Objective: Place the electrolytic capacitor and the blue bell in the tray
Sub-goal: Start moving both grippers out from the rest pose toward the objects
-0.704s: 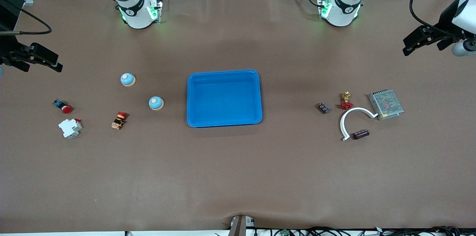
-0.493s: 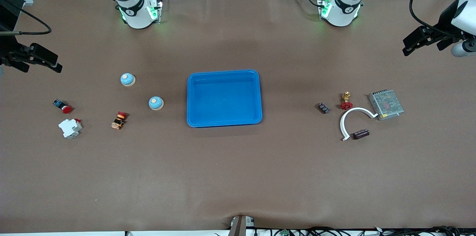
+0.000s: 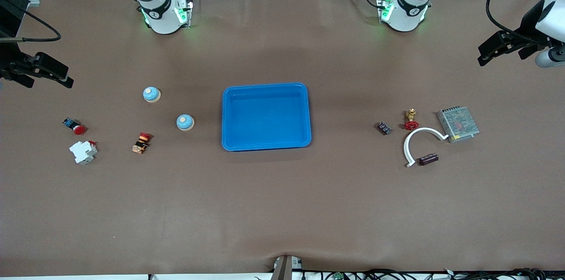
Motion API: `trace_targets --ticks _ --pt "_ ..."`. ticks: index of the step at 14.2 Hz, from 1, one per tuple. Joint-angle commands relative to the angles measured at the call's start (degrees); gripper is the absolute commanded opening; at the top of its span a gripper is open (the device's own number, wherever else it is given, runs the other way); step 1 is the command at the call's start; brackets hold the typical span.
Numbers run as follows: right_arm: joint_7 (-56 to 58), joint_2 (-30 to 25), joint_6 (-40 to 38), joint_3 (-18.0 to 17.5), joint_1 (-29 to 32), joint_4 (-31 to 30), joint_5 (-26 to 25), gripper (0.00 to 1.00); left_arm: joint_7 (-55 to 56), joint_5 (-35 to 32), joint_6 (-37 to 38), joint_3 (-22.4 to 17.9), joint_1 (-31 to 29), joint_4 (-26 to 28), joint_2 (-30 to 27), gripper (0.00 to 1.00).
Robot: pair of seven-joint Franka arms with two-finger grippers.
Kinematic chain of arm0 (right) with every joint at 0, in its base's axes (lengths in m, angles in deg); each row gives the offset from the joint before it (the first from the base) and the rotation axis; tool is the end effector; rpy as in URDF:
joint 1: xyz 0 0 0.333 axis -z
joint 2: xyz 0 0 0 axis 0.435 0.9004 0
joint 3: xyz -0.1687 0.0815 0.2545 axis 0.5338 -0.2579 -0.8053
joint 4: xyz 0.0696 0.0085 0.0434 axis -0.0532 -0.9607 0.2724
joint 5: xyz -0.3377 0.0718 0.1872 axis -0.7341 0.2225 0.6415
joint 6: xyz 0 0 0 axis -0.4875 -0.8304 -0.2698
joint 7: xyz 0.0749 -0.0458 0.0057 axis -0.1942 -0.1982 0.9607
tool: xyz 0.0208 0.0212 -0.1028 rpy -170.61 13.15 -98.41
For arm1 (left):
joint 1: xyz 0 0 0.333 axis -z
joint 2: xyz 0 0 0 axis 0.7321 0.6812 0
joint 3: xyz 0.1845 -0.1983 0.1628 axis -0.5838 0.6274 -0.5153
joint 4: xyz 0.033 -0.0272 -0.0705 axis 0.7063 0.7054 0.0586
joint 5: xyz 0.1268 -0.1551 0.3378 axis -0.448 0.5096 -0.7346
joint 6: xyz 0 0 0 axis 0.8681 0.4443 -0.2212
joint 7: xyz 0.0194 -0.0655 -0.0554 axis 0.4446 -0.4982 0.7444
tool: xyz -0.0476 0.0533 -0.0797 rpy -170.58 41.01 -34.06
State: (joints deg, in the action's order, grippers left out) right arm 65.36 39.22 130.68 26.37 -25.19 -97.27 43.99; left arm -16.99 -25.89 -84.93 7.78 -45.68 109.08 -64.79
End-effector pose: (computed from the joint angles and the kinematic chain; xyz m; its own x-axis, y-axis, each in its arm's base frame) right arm 0.5638 0.0087 0.6543 0.9988 -0.0460 0.0181 -0.0451 -0.9979 -0.0472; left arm 0.5131 -0.0454 0.6496 0.9904 0.1380 -0.0108 0.1374 -0.9896 -0.0435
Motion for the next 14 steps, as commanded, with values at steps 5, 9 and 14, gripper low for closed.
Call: trace_targets --ticks 5,9,14 --pt "0.3 0.8 0.7 0.1 1.3 -1.0 -1.5 1.00 0.7 -0.4 2.8 0.0 0.1 -0.6 0.9 1.00" --pt "4.5 -0.1 7.6 0.1 4.0 -10.5 -1.3 1.00 0.7 -0.4 2.8 0.0 0.2 0.0 0.8 1.00" --pt "4.6 -1.5 8.3 0.3 4.1 -17.3 -1.3 1.00 0.6 0.0 0.5 0.4 0.2 4.1 0.6 1.00"
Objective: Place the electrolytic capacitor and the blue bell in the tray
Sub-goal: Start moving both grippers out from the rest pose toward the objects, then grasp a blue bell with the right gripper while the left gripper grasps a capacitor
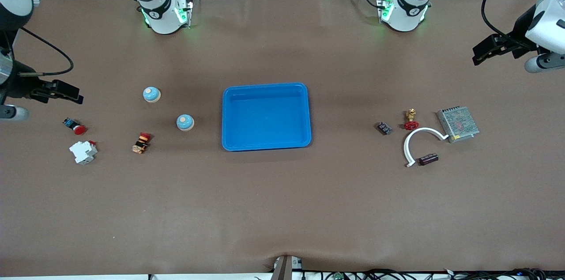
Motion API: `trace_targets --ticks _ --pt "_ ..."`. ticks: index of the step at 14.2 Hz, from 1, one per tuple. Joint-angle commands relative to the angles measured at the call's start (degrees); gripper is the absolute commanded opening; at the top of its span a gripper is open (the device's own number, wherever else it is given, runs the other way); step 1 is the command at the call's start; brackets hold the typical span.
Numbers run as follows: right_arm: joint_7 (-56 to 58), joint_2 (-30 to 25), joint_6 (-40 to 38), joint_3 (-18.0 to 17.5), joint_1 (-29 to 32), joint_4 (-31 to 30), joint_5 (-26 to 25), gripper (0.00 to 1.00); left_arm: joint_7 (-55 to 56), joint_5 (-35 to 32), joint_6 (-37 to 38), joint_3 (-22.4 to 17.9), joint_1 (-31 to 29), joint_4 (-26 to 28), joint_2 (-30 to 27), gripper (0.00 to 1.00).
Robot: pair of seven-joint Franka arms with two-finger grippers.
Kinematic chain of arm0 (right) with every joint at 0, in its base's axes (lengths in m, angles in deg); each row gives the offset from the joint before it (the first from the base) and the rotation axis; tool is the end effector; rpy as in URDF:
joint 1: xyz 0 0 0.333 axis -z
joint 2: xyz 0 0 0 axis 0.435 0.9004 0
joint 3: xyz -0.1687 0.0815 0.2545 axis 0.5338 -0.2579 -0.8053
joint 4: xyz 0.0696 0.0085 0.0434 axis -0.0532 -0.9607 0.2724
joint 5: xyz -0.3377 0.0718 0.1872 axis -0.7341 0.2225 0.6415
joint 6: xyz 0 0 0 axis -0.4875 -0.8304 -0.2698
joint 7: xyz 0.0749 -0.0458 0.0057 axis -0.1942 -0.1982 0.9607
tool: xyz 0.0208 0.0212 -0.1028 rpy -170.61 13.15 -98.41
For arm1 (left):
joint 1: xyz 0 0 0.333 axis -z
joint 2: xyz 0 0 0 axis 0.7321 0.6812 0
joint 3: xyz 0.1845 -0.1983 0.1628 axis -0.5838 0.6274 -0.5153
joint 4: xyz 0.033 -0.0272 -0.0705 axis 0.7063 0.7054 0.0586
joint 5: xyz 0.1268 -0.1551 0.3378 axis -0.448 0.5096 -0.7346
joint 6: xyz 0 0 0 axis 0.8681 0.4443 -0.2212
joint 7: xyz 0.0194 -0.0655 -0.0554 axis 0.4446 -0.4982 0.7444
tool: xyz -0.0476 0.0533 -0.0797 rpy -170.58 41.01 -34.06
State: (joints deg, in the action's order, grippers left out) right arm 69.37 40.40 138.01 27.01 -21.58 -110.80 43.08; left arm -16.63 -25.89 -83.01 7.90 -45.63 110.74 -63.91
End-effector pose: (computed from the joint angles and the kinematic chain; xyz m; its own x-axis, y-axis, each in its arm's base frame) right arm 0.5718 -0.0356 0.5422 0.9927 -0.0545 -0.1075 -0.0582 -0.9978 -0.0311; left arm 0.5134 -0.0465 0.6255 0.9859 0.1431 -0.0862 0.1381 -0.9885 -0.0608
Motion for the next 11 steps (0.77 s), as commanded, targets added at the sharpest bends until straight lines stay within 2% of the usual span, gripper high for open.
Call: trace_targets --ticks 1,3,5,8,11 --pt "0.6 -2.9 1.3 -0.4 0.5 -4.5 -0.4 1.00 0.2 0.3 -2.9 0.4 0.3 4.4 -0.3 1.00" --pt "0.8 -3.0 2.8 -0.3 0.5 -6.2 -0.7 1.00 0.2 0.5 -6.7 0.4 0.6 8.6 -0.3 1.00" --pt "3.9 -4.2 8.5 -0.3 1.1 -11.7 -1.1 1.00 0.2 1.2 -12.6 0.5 0.7 14.4 -0.3 1.00" --pt "16.4 -4.0 19.4 -0.3 4.8 -19.8 -1.5 1.00 0.6 4.4 -21.0 0.5 0.7 22.3 0.9 1.00" --pt "28.2 -0.7 25.9 -0.3 9.4 -22.8 -1.4 1.00 4.9 4.6 -32.3 3.0 0.9 30.7 1.7 1.00"
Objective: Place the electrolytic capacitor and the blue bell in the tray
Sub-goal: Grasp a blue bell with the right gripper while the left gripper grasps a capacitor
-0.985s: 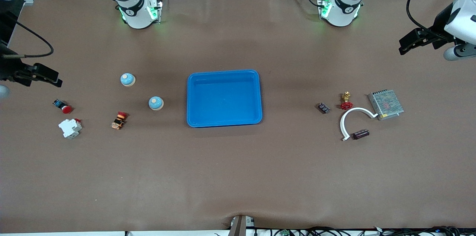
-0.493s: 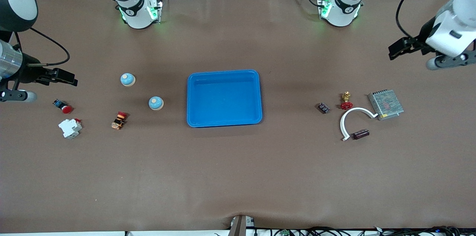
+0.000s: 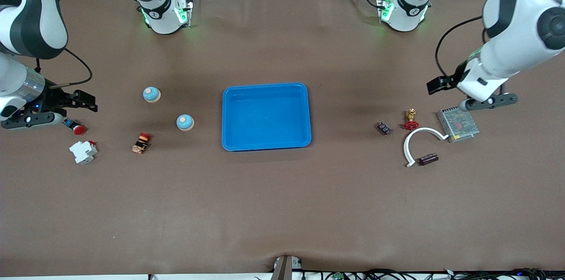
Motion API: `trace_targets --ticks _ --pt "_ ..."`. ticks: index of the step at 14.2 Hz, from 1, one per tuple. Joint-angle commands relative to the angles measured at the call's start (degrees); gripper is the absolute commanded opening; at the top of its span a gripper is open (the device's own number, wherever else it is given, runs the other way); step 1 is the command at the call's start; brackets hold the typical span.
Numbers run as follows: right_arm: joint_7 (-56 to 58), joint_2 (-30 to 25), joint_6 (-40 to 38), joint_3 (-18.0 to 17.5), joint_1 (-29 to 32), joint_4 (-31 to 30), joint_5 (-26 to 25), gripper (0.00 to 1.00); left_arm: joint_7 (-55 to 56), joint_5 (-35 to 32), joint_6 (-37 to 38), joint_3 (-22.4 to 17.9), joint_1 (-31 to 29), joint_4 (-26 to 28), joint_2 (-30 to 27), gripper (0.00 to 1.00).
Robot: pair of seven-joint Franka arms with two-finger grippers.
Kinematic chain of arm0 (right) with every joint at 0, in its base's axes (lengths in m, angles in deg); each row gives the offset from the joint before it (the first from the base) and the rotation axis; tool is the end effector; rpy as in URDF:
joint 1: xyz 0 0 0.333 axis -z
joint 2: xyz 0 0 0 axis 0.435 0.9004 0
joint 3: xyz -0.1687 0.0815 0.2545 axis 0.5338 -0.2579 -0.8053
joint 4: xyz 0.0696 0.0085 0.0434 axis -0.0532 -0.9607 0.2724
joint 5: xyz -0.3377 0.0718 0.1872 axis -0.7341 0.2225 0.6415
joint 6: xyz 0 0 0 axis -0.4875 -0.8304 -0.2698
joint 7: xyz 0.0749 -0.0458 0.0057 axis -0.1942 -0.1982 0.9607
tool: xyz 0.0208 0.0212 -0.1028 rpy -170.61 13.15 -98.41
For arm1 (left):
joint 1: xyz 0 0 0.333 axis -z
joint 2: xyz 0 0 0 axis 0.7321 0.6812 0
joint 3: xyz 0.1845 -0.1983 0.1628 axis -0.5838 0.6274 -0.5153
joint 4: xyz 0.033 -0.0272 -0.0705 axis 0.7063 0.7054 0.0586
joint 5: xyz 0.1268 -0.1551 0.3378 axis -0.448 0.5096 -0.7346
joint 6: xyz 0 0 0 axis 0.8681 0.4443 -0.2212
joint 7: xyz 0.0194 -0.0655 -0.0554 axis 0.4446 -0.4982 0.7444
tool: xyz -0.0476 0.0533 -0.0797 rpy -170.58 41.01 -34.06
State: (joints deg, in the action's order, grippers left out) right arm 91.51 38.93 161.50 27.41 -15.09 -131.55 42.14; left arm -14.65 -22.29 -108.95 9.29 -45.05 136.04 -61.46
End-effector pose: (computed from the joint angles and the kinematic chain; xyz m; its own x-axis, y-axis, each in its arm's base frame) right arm 0.5467 -0.1030 0.4202 0.9782 0.2057 -0.0275 0.2050 -0.9785 -0.0241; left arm 0.5167 -0.0695 0.4321 0.9799 0.1503 -0.1308 0.1500 -0.9886 -0.0128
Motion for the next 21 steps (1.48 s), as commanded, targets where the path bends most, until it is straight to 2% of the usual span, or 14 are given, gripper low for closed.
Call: trace_targets --ticks 1,5,6,9,12,15,17,19,21 --pt "8.4 2.1 2.5 -0.7 3.9 -1.9 -0.5 1.00 5.7 1.0 -10.0 3.0 0.2 7.2 0.6 1.00" --pt "24.0 6.8 7.6 -0.7 8.4 -2.0 -0.6 1.00 17.0 0.7 -20.0 6.1 0.3 9.4 8.8 0.99" --pt "26.5 7.8 8.8 -0.7 9.4 -2.0 -0.6 1.00 19.2 0.7 -22.1 6.2 0.3 9.5 10.3 0.92" --pt "28.3 10.8 12.5 -0.8 11.6 -2.3 -0.5 1.00 26.8 0.7 -27.6 6.3 0.5 9.8 15.0 0.82" --pt "27.1 13.7 15.8 -0.8 11.5 -2.5 0.5 1.00 33.7 0.7 -33.2 6.3 1.1 9.8 19.2 0.81" --pt "20.6 12.8 16.2 -0.8 10.9 -8.9 8.5 1.00 39.0 0.7 -37.6 6.2 2.5 9.7 22.4 0.78" --pt "20.1 11.8 18.6 -0.8 11.1 -13.2 10.3 1.00 41.1 0.7 -38.9 6.2 2.7 9.5 23.6 0.76" --pt "19.3 10.4 22.8 -0.8 10.8 -18.3 14.3 1.00 41.4 0.6 -41.1 6.1 2.7 9.5 25.1 0.75" --pt "13.4 8.1 27.3 -0.9 8.3 -23.5 14.7 1.00 41.4 0.5 -42.2 6.0 2.6 9.2 26.3 0.69"
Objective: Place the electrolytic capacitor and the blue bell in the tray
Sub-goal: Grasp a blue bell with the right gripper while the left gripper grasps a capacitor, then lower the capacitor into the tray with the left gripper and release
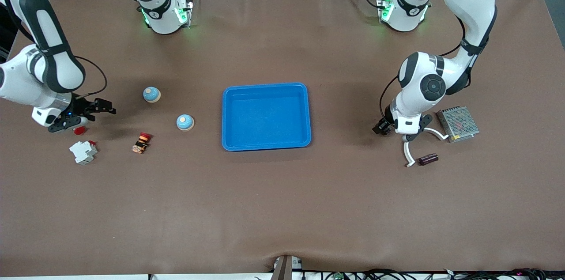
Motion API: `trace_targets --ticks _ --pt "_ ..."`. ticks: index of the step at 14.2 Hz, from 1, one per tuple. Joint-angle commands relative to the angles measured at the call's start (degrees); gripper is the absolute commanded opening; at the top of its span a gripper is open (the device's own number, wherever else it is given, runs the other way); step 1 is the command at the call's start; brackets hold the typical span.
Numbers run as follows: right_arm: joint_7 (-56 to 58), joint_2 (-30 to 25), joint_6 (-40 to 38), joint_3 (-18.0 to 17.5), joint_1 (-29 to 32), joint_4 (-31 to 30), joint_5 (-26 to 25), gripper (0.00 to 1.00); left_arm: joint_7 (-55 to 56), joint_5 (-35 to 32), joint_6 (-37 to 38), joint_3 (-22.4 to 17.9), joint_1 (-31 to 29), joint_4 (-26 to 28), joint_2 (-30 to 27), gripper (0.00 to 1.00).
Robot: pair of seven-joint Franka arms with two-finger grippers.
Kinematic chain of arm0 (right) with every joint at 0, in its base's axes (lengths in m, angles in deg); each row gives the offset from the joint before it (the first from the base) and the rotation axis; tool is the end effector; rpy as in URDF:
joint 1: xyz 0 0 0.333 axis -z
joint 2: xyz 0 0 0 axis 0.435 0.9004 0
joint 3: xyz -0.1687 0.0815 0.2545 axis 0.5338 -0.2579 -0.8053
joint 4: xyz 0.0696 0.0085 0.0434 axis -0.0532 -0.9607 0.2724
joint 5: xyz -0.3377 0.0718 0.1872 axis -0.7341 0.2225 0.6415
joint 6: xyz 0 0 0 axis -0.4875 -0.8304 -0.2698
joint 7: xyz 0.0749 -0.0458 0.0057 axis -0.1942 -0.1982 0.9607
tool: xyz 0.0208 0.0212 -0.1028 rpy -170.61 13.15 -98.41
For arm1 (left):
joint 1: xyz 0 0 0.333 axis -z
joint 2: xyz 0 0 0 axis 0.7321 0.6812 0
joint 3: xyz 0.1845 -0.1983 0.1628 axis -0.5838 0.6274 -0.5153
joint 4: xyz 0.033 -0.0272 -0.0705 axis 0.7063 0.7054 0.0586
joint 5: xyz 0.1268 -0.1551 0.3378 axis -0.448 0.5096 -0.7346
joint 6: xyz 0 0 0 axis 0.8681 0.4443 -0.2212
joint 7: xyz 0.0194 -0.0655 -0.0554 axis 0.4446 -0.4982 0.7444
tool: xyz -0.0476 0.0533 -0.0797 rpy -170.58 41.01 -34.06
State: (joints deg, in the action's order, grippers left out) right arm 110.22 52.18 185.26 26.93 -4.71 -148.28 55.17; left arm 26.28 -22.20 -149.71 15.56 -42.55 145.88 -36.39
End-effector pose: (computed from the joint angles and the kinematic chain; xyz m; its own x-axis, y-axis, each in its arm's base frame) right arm 0.4728 -0.1782 0.2090 0.9847 0.1712 -0.0328 0.1616 -0.9673 -0.1957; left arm 0.5141 -0.1515 0.1869 0.7350 0.6722 -0.0891 0.6766 -0.7356 0.0325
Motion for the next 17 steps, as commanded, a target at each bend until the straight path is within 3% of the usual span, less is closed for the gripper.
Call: trace_targets --ticks 1,3,6,9,13,17 --pt "-10.0 -7.3 4.6 -0.5 -4.1 -9.2 1.7 1.00 0.5 0.4 -1.5 -0.3 0.2 -0.8 1.5 0.65" --pt "-17.7 -11.3 4.5 -0.4 -8.1 -12.7 1.6 1.00 0.6 0.4 -1.5 -0.3 0.1 -1.0 1.5 0.47" --pt "-22.3 -14.2 4.3 -0.5 -10.1 -15.7 1.5 1.00 0.9 0.4 -1.1 -0.3 0.0 -1.4 1.3 0.00" --pt "-22.9 -15.6 5.1 -0.5 -10.1 -18.5 1.6 1.00 4.4 0.3 0.7 -0.2 1.0 -2.8 0.1 0.00" --pt "-29.1 -18.5 6.0 -0.6 -12.1 -22.0 1.5 1.00 10.7 0.2 9.6 0.0 4.9 -8.2 -1.8 0.00" --pt "-35.2 -18.5 13.2 -0.7 -16.5 -25.8 1.5 1.00 20.4 0.1 13.1 0.0 10.9 -14.0 -1.5 0.00"
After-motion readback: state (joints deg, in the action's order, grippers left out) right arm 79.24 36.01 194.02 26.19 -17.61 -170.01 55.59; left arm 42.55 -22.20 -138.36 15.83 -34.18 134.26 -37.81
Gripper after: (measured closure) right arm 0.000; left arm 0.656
